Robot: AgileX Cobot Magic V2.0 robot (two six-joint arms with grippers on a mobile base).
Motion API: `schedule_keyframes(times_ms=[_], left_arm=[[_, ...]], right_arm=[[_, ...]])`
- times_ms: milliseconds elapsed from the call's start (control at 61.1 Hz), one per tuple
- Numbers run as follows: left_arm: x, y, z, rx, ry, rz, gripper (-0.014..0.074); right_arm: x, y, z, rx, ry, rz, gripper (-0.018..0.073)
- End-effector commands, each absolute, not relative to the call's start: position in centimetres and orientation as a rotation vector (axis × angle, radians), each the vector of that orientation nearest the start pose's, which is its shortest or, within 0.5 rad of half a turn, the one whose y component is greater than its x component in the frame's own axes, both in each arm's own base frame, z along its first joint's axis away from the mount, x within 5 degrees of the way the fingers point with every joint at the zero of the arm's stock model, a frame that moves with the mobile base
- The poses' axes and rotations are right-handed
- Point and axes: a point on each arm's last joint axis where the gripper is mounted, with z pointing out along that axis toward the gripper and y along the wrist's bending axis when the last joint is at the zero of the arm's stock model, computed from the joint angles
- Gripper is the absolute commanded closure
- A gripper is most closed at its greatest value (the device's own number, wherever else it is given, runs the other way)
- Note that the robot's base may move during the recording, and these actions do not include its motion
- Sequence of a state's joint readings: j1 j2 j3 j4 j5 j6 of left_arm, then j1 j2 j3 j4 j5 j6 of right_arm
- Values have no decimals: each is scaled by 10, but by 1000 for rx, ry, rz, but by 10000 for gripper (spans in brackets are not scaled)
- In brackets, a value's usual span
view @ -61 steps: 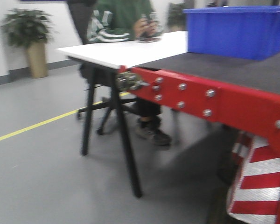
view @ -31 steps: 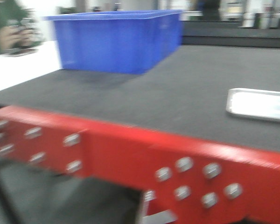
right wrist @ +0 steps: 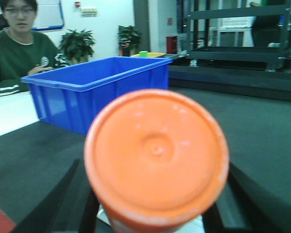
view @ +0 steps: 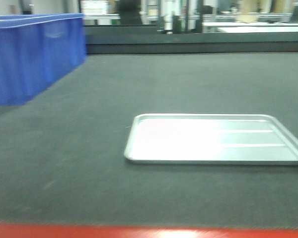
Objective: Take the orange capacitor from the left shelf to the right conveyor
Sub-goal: 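Drive the base to the conveyor table, holding the cylinder in the right gripper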
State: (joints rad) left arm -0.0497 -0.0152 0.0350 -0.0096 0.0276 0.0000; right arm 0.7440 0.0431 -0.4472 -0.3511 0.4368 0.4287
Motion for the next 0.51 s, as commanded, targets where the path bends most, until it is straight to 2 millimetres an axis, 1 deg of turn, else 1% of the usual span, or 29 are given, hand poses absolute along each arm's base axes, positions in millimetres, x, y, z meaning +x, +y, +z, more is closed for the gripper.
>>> schedule_keyframes(times_ms=[0, 491], left_arm=[[56, -3, 200, 28, 1461, -52, 722], [56, -3, 200, 28, 1461, -52, 722]], right_arm=[[21, 4, 335, -369, 1365, 589, 510], [21, 4, 335, -369, 1365, 589, 510]])
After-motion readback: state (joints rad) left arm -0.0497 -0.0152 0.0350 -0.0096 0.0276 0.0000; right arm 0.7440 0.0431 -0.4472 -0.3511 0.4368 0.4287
